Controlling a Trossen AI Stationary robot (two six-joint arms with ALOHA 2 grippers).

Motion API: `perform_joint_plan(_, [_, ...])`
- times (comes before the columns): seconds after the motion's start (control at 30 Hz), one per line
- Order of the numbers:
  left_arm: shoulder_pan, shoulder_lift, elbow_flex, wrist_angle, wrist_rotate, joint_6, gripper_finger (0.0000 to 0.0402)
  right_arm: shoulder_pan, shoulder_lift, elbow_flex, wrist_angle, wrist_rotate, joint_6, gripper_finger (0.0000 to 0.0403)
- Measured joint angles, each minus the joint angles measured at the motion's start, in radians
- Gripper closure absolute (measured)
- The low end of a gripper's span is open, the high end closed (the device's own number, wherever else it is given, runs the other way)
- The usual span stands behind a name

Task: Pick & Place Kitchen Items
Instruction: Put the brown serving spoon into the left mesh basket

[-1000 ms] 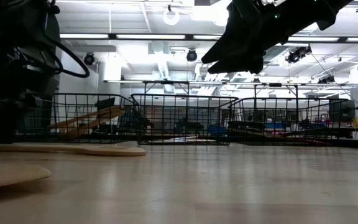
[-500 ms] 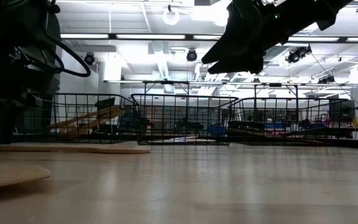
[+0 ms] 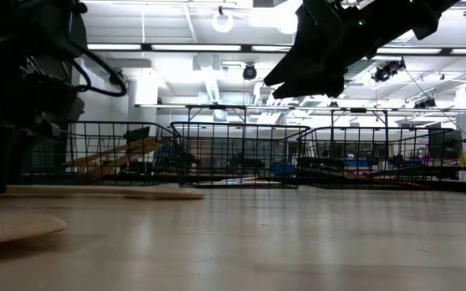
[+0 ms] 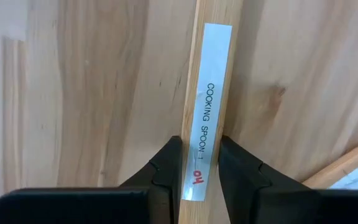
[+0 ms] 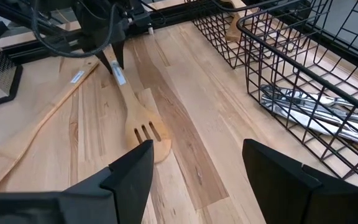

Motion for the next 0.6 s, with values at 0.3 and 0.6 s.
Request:
perform_joint_plan(0.3, [0.000, -0.002, 0.033, -0.022, -0.001, -0.009, 0.0327, 0.000, 0.000, 0.000, -0.009, 0.000, 0.000, 0.0164])
perform_joint_plan(0.6, [0.000, -0.004, 0.264, -0.241, -0.080, -0.024, 0.0327, 0.000, 0.000, 0.000, -0.016, 0.000, 0.000, 0.0164])
